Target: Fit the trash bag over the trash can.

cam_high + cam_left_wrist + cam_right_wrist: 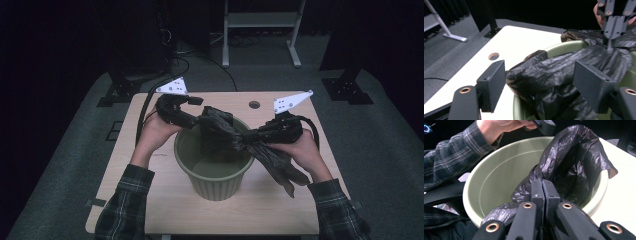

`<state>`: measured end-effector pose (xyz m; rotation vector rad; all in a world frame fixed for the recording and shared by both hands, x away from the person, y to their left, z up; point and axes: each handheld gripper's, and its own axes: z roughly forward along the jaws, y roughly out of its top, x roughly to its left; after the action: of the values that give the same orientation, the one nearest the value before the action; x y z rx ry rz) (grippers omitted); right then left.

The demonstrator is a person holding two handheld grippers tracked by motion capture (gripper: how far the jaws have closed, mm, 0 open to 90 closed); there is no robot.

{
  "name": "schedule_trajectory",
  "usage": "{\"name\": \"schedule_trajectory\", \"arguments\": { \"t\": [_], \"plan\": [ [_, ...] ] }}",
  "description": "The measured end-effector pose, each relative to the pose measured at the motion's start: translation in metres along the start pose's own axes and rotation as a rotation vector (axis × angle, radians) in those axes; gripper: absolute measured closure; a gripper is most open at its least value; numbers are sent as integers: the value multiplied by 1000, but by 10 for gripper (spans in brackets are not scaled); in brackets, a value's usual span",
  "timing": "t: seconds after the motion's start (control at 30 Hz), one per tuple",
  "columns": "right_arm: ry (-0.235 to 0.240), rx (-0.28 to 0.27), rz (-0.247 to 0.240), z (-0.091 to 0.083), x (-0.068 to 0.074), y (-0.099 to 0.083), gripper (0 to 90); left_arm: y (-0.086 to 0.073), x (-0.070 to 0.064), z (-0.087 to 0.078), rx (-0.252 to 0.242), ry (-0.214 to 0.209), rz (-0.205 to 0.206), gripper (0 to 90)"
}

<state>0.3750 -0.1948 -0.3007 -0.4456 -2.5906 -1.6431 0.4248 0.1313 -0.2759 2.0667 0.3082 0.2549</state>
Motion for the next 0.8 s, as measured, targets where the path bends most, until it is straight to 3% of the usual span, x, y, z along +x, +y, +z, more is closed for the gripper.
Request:
{"name": "schedule_trajectory", "arguments": {
  "t": [0.1,0.2,0.27,0.33,0.63,0.7,0.8],
  "plan": [
    [7,-8,-1,0,0,0,888,0,0,13,45,-52,15,380],
    [15,-16,-3,0,0,0,888,0,-2,18,85,-100,35,567],
    [17,-21,-4,-2,0,0,888,1,-7,18,113,-132,41,704],
    [13,-34,-5,-4,1,1,888,1,-15,18,142,-166,54,764],
    [21,-82,-10,-8,4,9,888,-12,-54,16,197,-230,110,770],
    [19,-80,-16,-5,5,11,888,-15,-60,15,199,-223,123,723],
    [27,-72,-22,1,7,14,888,-20,-65,7,190,-172,130,608]
  ]
}}
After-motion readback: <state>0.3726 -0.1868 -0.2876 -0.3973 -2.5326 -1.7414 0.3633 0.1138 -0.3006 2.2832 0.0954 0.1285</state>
